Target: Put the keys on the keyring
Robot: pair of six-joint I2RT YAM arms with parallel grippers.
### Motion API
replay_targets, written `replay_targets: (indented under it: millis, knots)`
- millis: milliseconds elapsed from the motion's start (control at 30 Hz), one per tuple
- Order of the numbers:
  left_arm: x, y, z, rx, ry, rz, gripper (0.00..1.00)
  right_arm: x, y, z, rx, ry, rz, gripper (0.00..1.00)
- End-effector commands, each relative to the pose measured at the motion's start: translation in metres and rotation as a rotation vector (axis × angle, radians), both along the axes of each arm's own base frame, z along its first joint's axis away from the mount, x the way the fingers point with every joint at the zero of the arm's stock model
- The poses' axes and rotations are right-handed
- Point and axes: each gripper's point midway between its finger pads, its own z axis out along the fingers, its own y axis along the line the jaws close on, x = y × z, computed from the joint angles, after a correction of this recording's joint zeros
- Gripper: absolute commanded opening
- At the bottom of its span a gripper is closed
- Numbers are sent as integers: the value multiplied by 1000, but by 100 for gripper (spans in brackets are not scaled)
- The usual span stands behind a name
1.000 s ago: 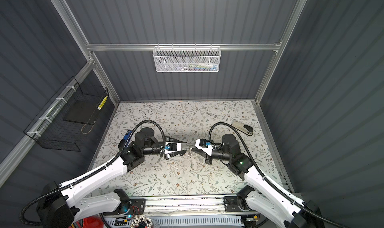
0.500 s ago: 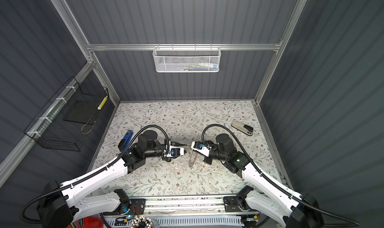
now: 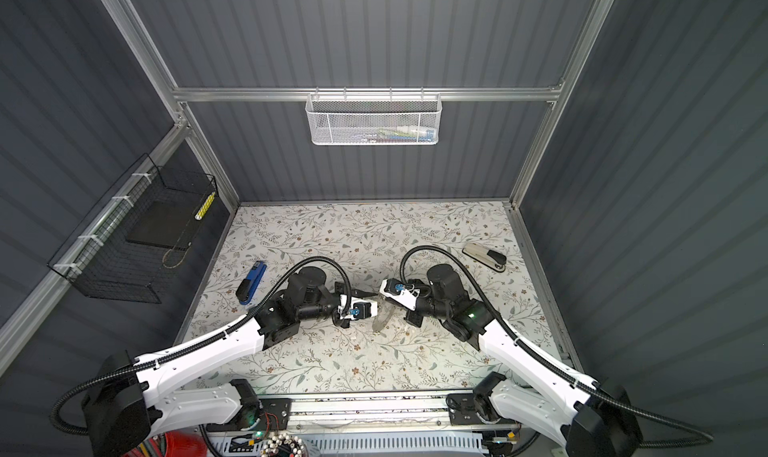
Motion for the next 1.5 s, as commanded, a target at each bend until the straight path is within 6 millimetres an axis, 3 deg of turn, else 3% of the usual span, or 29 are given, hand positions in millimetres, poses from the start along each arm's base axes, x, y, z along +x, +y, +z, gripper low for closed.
replay_targets:
  millis: [0, 633, 1167, 1333, 1467]
  knots:
    - [8, -3, 4, -6, -45, 38, 30, -1, 5, 13, 25, 10, 15, 0]
    - [9, -17, -5, 12, -49, 64, 24, -3, 9, 12, 33, 45, 27, 0]
    - [9, -20, -8, 21, -27, 67, 0, -3, 9, 12, 32, 44, 32, 0]
    - [5, -18, -2, -13, 84, 49, 0, -7, 3, 16, 28, 17, 30, 21]
    - [7, -10, 23, -171, 239, -2, 0, -14, -6, 22, 78, -41, 26, 37]
